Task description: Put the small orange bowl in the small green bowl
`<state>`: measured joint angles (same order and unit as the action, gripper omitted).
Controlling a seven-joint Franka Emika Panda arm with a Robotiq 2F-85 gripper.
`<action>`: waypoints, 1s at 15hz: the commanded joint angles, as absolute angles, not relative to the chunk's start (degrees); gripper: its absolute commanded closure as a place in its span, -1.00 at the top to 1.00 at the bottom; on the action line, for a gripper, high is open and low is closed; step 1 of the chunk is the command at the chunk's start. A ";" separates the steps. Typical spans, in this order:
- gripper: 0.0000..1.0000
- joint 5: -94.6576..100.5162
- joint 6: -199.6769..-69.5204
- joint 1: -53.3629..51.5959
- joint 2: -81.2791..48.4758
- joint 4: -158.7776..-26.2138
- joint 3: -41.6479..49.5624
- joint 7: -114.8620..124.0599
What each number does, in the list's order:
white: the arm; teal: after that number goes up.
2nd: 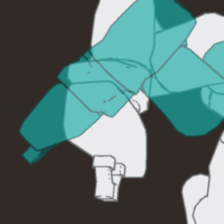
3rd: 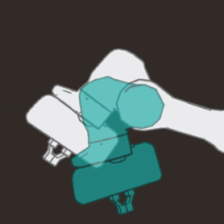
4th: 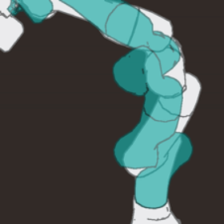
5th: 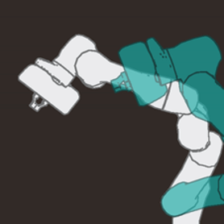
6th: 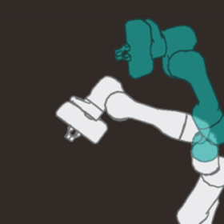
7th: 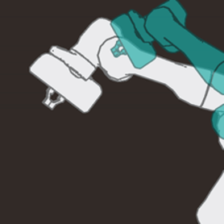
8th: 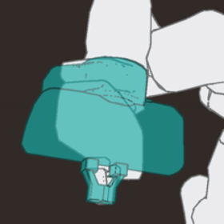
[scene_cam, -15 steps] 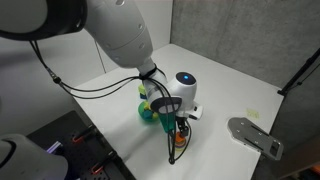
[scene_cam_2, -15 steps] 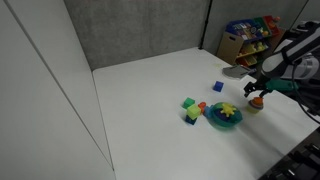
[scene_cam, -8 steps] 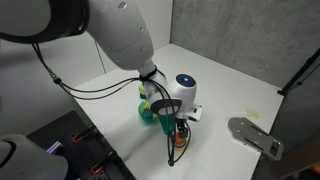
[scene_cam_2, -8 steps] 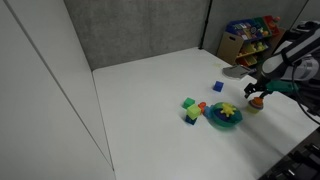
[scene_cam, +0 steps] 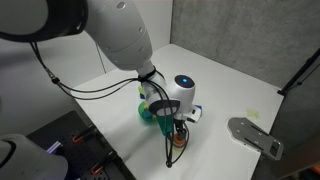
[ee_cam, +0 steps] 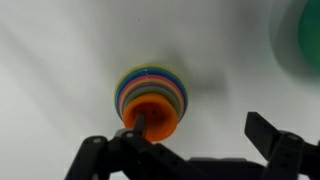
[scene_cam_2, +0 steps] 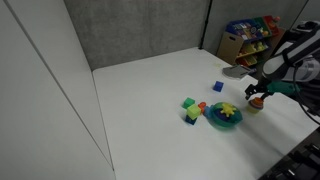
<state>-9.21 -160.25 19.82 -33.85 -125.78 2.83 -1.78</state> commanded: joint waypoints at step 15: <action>1.00 1.79 -149.98 5.22 -17.17 -131.31 13.18 8.28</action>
<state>-2.43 -153.80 8.42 -22.57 -129.11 10.59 3.75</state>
